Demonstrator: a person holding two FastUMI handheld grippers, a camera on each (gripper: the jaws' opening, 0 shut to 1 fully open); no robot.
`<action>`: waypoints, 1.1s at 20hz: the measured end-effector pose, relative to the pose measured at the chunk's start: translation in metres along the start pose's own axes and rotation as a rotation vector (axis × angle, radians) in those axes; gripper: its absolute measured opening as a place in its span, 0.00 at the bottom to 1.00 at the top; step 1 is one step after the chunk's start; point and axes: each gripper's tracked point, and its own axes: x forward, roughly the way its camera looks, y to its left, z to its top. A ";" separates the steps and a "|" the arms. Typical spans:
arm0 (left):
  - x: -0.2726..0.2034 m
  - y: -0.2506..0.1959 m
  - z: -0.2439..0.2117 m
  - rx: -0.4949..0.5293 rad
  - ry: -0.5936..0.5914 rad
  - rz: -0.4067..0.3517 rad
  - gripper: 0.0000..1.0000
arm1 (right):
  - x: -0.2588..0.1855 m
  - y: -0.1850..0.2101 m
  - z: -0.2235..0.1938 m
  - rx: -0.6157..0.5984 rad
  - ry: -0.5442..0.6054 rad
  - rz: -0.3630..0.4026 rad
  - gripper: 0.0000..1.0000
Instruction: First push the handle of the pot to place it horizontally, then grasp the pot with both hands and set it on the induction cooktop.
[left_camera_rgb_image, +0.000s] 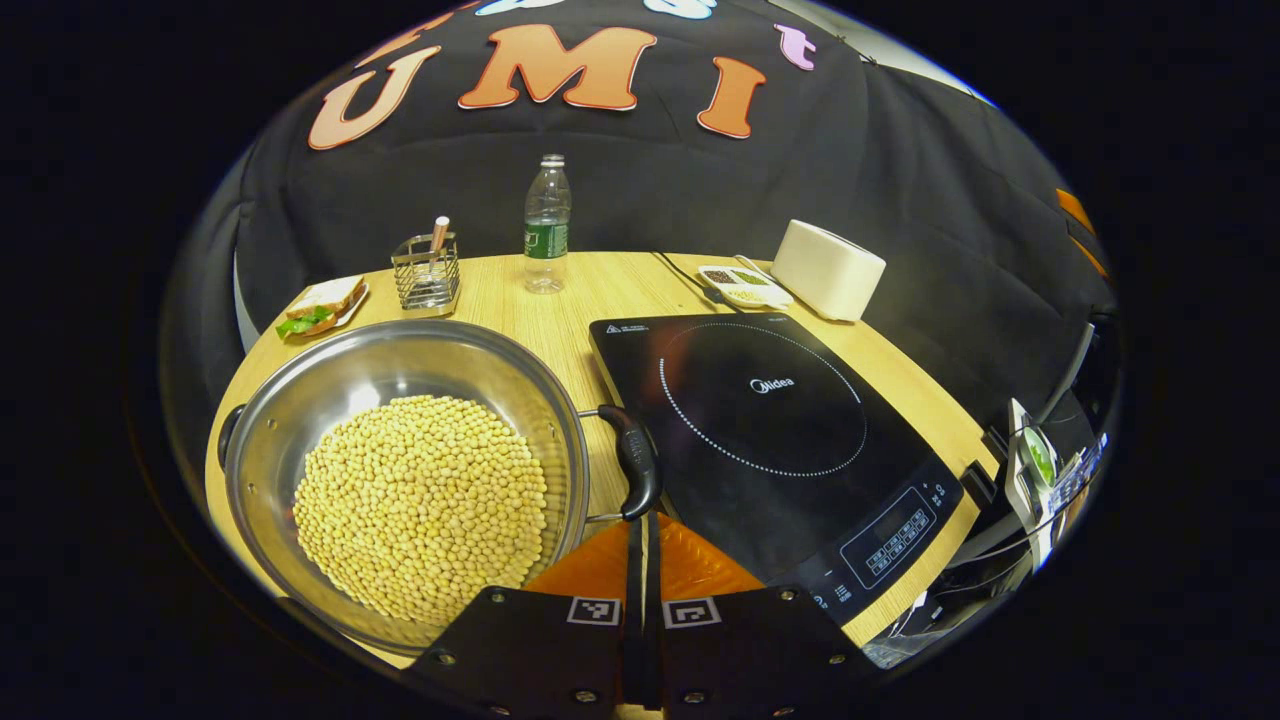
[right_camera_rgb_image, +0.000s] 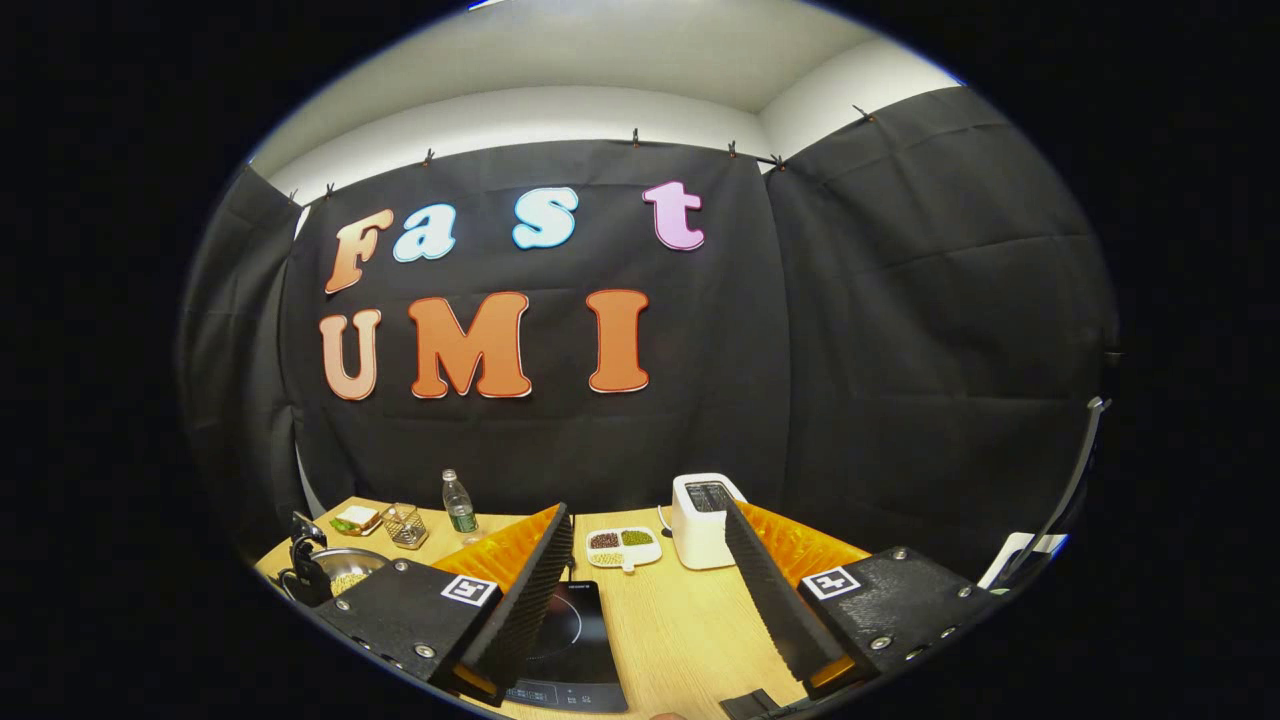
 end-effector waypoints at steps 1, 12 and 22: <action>0.001 0.000 0.002 0.002 0.000 0.001 0.01 | 0.001 0.000 -0.001 0.002 0.003 -0.001 0.95; 0.015 -0.004 0.009 0.004 -0.001 -0.016 0.01 | 0.006 0.013 -0.006 0.012 0.016 -0.004 0.95; -0.041 0.028 0.039 0.024 -0.143 0.031 0.01 | 0.003 0.076 -0.014 0.013 0.018 0.067 0.95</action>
